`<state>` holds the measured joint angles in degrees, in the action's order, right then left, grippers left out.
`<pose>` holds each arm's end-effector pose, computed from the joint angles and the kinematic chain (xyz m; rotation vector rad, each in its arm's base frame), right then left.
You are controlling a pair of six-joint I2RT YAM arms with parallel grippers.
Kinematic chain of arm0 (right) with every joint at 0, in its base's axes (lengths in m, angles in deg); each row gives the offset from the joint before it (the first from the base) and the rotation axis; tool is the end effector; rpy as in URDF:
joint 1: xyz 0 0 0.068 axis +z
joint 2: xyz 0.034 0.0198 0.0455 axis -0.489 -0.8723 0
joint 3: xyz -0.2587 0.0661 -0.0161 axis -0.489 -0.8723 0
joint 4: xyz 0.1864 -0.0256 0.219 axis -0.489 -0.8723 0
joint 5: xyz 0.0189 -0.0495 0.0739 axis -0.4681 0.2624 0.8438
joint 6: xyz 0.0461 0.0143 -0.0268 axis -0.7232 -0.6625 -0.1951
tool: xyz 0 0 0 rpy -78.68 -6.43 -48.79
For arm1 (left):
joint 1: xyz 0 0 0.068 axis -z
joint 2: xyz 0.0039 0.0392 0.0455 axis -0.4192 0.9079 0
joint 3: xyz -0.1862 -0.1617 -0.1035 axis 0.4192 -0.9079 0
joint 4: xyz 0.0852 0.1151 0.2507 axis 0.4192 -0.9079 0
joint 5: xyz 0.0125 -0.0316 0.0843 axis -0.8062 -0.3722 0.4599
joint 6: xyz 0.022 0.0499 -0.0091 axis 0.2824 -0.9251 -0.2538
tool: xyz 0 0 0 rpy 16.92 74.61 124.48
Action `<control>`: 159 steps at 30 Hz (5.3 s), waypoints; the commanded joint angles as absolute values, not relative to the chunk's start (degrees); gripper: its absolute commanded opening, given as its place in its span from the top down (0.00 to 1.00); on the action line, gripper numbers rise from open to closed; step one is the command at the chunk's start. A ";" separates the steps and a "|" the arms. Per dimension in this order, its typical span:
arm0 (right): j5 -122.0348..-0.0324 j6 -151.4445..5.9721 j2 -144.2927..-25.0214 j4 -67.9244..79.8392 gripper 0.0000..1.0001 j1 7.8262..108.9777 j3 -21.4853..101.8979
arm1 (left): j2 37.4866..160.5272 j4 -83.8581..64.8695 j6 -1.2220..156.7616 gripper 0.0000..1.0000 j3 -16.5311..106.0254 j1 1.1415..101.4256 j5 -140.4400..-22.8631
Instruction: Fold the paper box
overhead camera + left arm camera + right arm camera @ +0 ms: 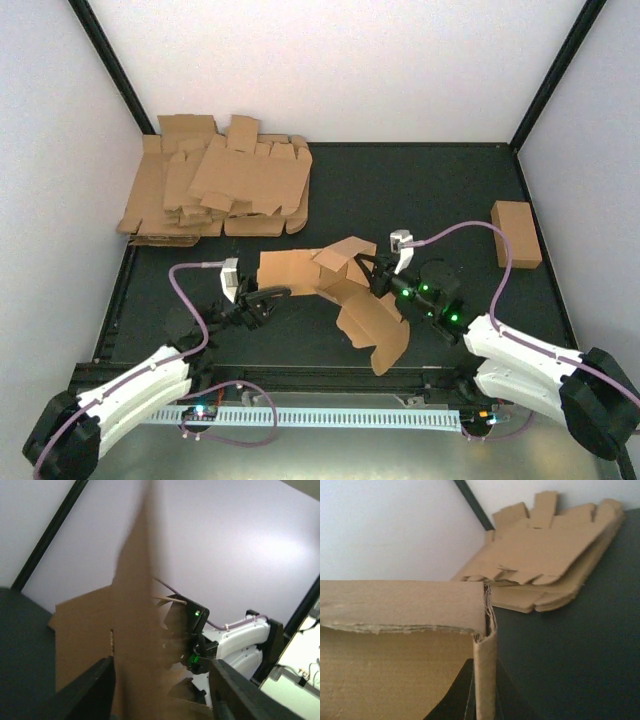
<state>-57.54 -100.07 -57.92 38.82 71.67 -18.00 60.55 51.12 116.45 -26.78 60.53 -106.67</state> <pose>0.1686 0.1637 0.1981 -0.2876 1.7648 1.1535 0.1212 -0.1126 0.2019 0.4309 1.2893 -1.6154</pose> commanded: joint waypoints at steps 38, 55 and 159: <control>-72.20 -107.31 -74.74 3.89 0.72 71.89 -4.28 | 94.25 25.95 101.69 0.12 -11.03 64.07 -101.44; -66.26 -100.73 -67.13 -13.89 0.02 70.54 -0.97 | 103.41 6.97 96.52 0.09 2.12 59.94 -106.23; -63.63 -61.40 -92.93 -50.10 0.38 74.22 45.34 | 72.77 -23.05 95.96 0.03 0.36 57.25 -99.40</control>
